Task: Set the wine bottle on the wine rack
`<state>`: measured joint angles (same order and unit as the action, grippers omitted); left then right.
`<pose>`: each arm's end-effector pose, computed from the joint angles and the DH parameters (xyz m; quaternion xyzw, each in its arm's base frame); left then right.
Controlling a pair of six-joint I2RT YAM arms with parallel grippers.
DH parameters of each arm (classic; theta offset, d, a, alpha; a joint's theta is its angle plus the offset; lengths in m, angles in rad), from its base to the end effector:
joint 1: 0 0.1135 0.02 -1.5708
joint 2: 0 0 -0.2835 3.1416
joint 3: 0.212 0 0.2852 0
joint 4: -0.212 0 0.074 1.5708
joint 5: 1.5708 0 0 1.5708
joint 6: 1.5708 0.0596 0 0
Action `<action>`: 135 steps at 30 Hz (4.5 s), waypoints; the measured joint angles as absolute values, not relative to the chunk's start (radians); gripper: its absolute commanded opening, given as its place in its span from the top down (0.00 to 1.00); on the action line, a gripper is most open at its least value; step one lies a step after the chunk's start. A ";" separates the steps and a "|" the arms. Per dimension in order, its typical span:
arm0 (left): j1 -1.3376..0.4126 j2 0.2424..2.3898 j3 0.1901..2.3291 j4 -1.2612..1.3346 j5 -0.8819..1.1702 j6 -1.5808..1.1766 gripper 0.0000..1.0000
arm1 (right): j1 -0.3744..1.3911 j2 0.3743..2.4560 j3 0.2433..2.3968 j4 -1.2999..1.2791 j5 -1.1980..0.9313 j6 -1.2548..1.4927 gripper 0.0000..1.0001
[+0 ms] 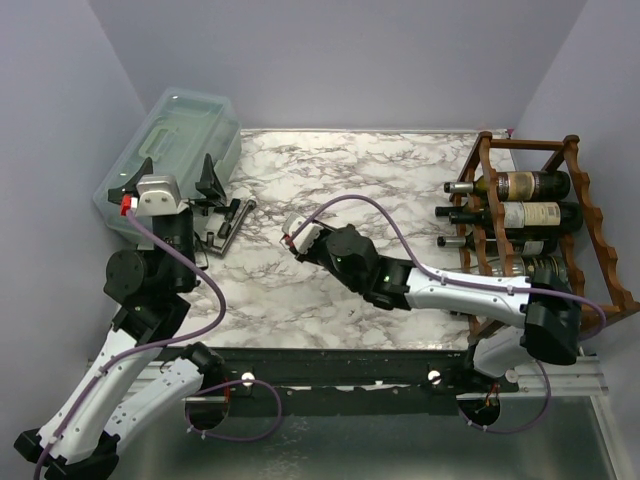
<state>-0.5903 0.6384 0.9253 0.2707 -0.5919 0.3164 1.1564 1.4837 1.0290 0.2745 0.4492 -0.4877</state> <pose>0.1411 -0.0545 0.4842 -0.0260 0.5289 0.0260 0.8479 0.1839 0.3537 0.3045 -0.4512 0.6141 0.0434 0.6461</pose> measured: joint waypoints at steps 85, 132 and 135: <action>-0.599 0.656 0.925 0.245 -0.591 0.260 0.01 | 0.857 1.481 1.193 -1.044 0.675 -0.685 0.99; -0.637 0.639 0.926 0.221 -0.588 0.205 0.01 | 0.566 1.311 1.002 -0.884 0.642 -0.893 1.00; -0.637 0.638 0.926 0.220 -0.588 0.205 0.01 | 0.549 1.301 1.002 -0.884 0.628 -0.900 1.00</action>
<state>-0.6373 0.6376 0.9257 0.2203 -0.5877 0.2050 0.5488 1.3010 1.0019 -0.8841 0.6277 -0.8997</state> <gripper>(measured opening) 0.986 0.349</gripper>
